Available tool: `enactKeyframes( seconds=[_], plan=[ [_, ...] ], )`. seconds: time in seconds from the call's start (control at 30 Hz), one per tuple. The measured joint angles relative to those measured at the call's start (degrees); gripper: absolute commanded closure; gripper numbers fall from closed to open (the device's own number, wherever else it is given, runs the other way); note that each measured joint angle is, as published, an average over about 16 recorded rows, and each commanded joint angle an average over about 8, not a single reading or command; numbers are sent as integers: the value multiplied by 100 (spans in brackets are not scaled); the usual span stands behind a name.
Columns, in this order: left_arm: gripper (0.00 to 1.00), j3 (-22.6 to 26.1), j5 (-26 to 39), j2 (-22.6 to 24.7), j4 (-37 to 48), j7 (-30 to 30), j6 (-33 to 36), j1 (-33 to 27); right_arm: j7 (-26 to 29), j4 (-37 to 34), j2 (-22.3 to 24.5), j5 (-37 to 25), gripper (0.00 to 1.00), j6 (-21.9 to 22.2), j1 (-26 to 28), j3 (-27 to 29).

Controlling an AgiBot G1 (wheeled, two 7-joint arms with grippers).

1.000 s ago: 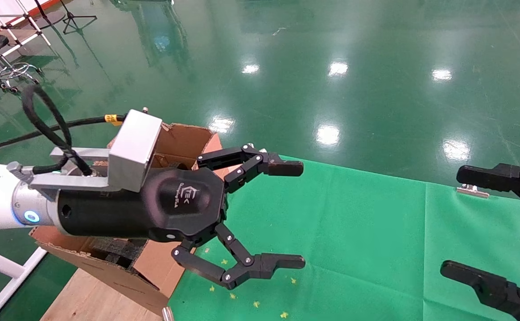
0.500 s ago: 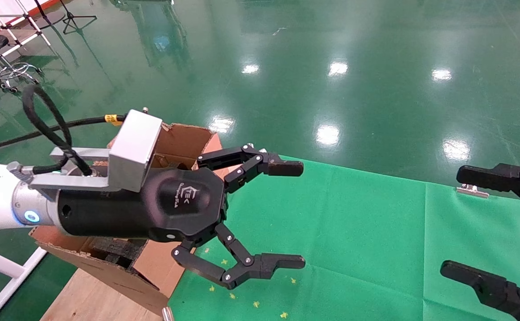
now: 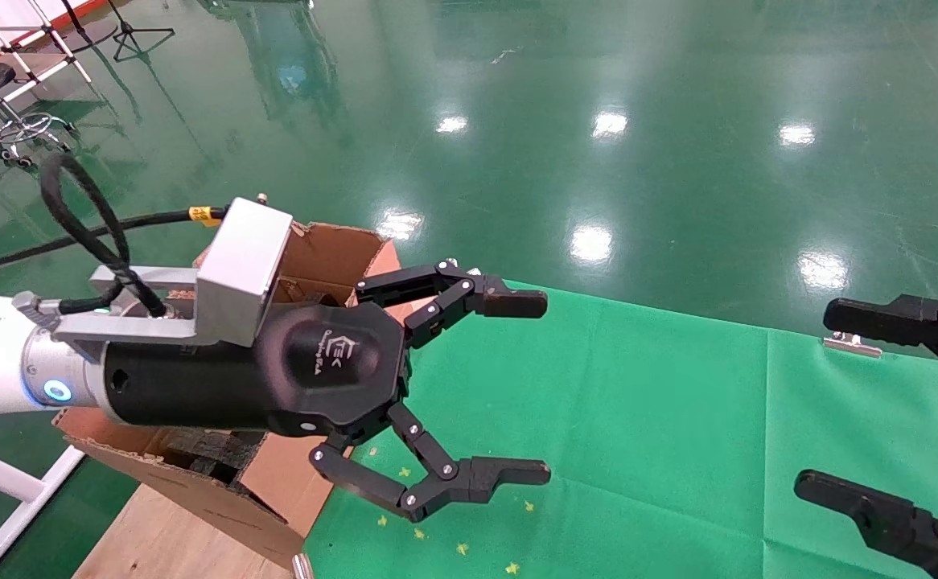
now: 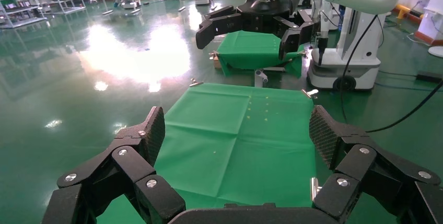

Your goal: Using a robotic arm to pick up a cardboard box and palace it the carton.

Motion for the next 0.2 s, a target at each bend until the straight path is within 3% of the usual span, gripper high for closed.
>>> enactKeyframes(
  seconds=[0.2],
  plan=[
    [0,0,0,0,0,0,0,0,0,0,0,0,0,0,0,0]
  ],
)
